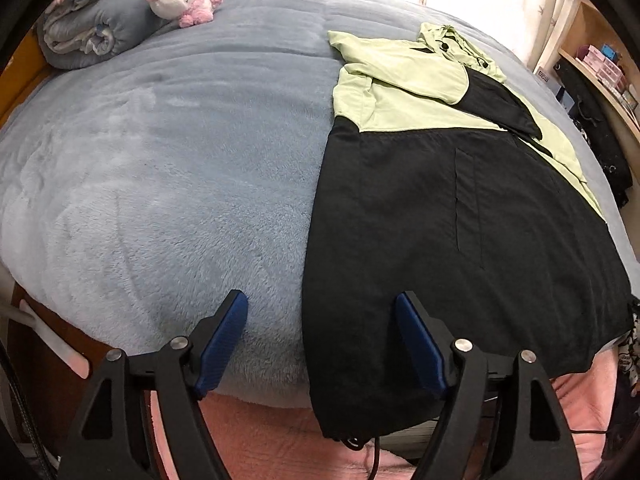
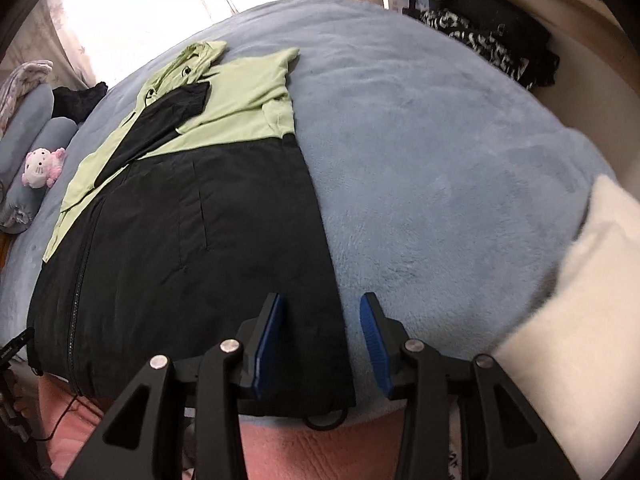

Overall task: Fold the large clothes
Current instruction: 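Move both grippers to the black hem and grasp it, then lift the black hem with both grippers and fold it toward the hood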

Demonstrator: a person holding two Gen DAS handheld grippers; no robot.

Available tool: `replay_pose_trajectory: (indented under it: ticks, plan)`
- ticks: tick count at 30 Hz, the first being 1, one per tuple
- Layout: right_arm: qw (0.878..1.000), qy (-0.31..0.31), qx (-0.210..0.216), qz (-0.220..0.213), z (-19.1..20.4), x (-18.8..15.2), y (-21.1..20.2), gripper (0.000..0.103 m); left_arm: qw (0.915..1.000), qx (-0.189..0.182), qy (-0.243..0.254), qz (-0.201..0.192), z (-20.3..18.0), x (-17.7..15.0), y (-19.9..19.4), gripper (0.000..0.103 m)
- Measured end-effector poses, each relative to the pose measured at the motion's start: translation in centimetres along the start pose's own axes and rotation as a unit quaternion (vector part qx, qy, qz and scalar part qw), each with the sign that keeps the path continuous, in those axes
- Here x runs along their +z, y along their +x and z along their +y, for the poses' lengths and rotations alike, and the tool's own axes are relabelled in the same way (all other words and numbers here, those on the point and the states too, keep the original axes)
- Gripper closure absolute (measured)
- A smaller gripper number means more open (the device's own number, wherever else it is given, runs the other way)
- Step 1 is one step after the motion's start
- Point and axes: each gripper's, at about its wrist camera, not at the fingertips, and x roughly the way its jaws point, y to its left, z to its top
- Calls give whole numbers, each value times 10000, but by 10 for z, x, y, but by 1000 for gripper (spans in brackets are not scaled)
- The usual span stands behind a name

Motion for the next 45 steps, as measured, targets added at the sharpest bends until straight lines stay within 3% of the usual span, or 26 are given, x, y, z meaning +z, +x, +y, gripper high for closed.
replay_pose_trajectory:
  ticks: [2,6,10,13,16,18,20,22,25,26,31,38,45]
  plan:
    - [9999,16,139,44,-1,-1,4,52,10000,-81,-36,16,3,2,3,25]
    - [9995,-1,312,38,-3,-4,6,49,9998,-195,-102,33,8,4,4,25]
    - [9979,-148,617,101,4,-7,7,50,9997,-210,-120,31,11,4,4,25]
    - [9973,-404,604,90,15,-11,6,52,9996,-260,-126,25,12,4,5,24]
    - [9973,-429,584,113,17,-11,11,52,9993,-355,-16,90,10,5,11,15]
    - [9975,-402,576,120,17,-11,14,55,9993,-346,103,127,3,4,14,11]
    - [9976,-431,526,93,18,-11,15,73,9991,-321,217,188,-5,5,18,11]
    - [9975,-429,564,75,19,-9,14,90,9990,-218,321,236,-13,6,19,16]
    - [9975,-554,438,-3,27,-9,9,93,9975,-269,579,311,-30,8,12,66]
    - [9973,-629,367,-50,31,-10,7,95,9969,-309,616,367,-34,9,11,91]
    - [9967,-518,498,-375,35,-6,-16,97,9968,-469,422,488,-37,15,1,99]
    - [9924,-528,714,-850,37,-2,-68,97,9977,-512,423,124,-36,15,-42,101]
    - [9875,-834,887,-1002,54,-7,-104,97,9976,-420,534,-104,-25,5,-88,101]
